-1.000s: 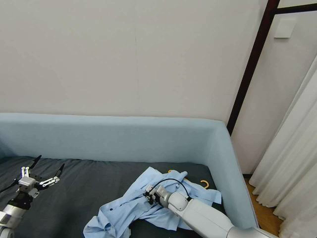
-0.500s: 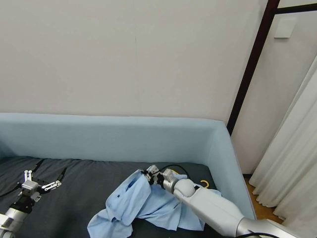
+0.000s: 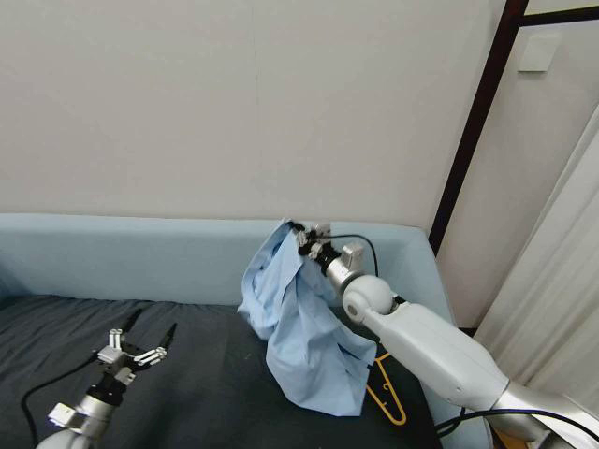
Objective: Pick up the clothes from the sofa and hang them on the clothes hanger.
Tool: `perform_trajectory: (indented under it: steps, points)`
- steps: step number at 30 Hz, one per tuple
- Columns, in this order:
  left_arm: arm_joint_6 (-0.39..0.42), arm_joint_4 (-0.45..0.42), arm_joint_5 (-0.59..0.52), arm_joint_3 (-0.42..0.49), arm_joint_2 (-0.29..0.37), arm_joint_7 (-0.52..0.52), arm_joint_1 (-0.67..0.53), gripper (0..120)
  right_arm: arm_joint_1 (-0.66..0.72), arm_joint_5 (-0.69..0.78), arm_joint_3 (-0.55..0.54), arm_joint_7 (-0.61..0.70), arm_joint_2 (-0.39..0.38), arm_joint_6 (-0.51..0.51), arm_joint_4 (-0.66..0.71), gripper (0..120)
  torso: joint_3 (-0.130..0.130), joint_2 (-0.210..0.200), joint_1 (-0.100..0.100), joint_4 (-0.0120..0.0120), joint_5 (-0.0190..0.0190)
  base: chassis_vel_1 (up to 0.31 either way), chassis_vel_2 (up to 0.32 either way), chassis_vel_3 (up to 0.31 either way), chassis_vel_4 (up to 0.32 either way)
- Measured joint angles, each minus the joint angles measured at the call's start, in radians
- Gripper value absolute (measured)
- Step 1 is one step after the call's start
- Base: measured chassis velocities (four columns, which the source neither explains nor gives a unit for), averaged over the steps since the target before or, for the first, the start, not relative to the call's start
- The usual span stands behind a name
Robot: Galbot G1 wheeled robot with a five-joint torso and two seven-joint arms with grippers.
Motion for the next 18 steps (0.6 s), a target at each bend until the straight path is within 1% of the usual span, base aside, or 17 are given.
perform_trajectory:
  steps: [1, 2, 3, 4, 6, 7, 8, 11, 13, 15, 18]
  points:
    - [0.016, 0.003, -0.015, 0.032, -0.025, -0.024, -0.014, 100, 0.0, 0.007, 0.005, 0.002, -0.007, 0.001, 0.011, 0, 0.0, 0.0, 0.0, 0.0, -0.0003, 0.0, 0.0, 0.0, 0.0]
    - [0.016, 0.003, -0.015, 0.032, -0.025, -0.024, -0.014, 100, 0.0, 0.007, 0.005, 0.002, -0.007, 0.001, 0.011, 0, 0.0, 0.0, 0.0, 0.0, -0.0003, 0.0, 0.0, 0.0, 0.0]
    - [0.029, 0.007, -0.026, 0.055, -0.044, -0.04, -0.028, 100, 0.0, 0.012, 0.007, 0.003, -0.013, 0.002, 0.02, 0, 0.0, 0.0, 0.0, -0.0001, -0.0002, 0.0, 0.0, 0.0, 0.0]
    - [0.05, 0.013, -0.046, 0.091, -0.072, -0.061, -0.056, 100, -0.002, 0.017, 0.008, 0.003, -0.023, 0.008, 0.032, 0, 0.0, 0.0, 0.0, -0.0005, 0.0001, 0.0, 0.0, 0.0, 0.0]
    - [0.077, 0.032, -0.074, 0.135, -0.11, -0.086, -0.105, 100, -0.01, 0.022, 0.005, -0.003, -0.037, 0.016, 0.048, 0, 0.0, 0.0, 0.0, -0.0011, 0.0001, 0.0, 0.0, 0.0, 0.0]
    - [0.091, 0.044, -0.092, 0.157, -0.128, -0.108, -0.134, 100, -0.013, 0.026, 0.0, -0.013, -0.045, 0.021, 0.055, 0, 0.0, 0.0, 0.0, -0.0009, 0.0004, 0.0, 0.0, 0.0, 0.0]
    - [0.091, 0.044, -0.092, 0.157, -0.128, -0.108, -0.134, 100, -0.013, 0.026, 0.0, -0.013, -0.045, 0.021, 0.055, 0, 0.0, 0.0, 0.0, -0.0009, 0.0004, 0.0, 0.0, 0.0, 0.0]
    - [0.129, 0.068, -0.129, 0.199, -0.172, -0.176, -0.192, 100, -0.021, 0.038, -0.007, -0.057, -0.057, 0.041, 0.059, 0, 0.0, 0.0, 0.0, -0.0006, 0.0002, 0.0, 0.0, 0.0, 0.0]
    - [0.139, 0.071, -0.141, 0.205, -0.18, -0.188, -0.201, 100, -0.023, 0.039, -0.007, -0.064, -0.057, 0.044, 0.059, 0, 0.0, 0.0, 0.0, -0.0006, 0.0002, 0.0, 0.0, 0.0, 0.0]
    - [0.172, 0.084, -0.194, 0.223, -0.22, -0.213, -0.229, 100, -0.031, 0.046, -0.008, -0.093, -0.058, 0.055, 0.052, 0, 0.0, 0.0, 0.0, -0.0002, 0.0003, 0.0, 0.0, 0.0, 0.0]
    - [0.217, 0.124, -0.262, 0.237, -0.287, -0.221, -0.262, 100, -0.034, 0.054, -0.011, -0.114, -0.053, 0.064, 0.046, 0, 0.0, 0.0, 0.0, -0.0003, 0.0003, 0.0, 0.0, 0.0, 0.0]
